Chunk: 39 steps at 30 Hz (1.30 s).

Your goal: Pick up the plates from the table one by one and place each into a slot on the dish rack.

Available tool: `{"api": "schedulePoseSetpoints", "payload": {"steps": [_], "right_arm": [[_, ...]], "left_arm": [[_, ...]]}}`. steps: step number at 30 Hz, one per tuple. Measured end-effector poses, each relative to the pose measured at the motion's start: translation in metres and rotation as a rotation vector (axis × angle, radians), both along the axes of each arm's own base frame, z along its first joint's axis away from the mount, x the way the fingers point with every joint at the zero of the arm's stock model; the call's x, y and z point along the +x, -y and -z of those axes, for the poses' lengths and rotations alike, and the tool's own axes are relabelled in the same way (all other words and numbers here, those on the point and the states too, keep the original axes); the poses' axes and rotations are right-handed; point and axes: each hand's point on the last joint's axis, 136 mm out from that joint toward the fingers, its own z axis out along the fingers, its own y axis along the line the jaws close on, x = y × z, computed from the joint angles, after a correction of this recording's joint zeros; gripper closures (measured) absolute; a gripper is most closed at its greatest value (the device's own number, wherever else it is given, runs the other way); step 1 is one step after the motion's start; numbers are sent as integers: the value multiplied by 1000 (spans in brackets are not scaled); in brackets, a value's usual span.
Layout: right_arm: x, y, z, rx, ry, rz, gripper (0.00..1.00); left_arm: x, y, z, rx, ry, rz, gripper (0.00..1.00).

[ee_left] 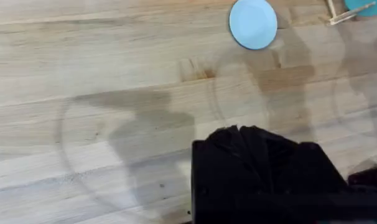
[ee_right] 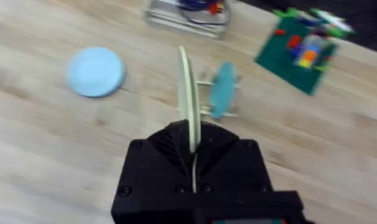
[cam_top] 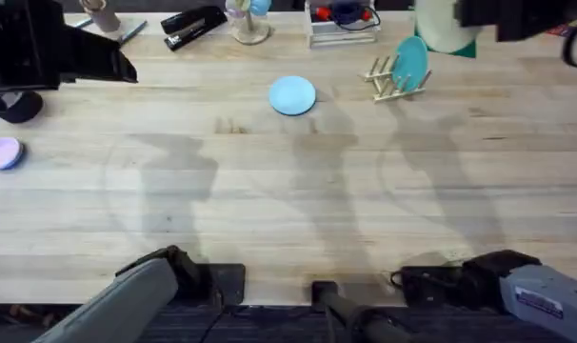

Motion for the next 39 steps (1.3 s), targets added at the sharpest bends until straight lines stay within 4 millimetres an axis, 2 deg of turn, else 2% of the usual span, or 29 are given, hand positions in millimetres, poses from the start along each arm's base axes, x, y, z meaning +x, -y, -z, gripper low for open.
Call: {"api": "schedulePoseSetpoints", "payload": {"steps": [4,5,6,11,12,24,33,39], "right_arm": [[-5,21,-3,-103,18,56,972],[-6,24,-4,-122,21,65,972],[-6,27,-4,-136,24,71,972],[-8,34,-7,-173,35,86,972],[-8,34,-7,-178,35,88,972],[-8,36,-7,-192,37,86,972],[-8,36,-7,-192,37,86,972],[-8,36,-7,-191,37,86,972]], "left_arm": [[0,0,0,3,-1,0,956],[0,-1,0,4,-1,0,924],[0,-1,0,6,1,3,829],[-1,-2,1,14,-5,-4,61],[-1,-3,1,17,-6,-4,20],[0,-2,1,25,-2,6,6],[-2,25,-31,68,94,116,6],[-8,33,-36,73,106,145,6]]}}
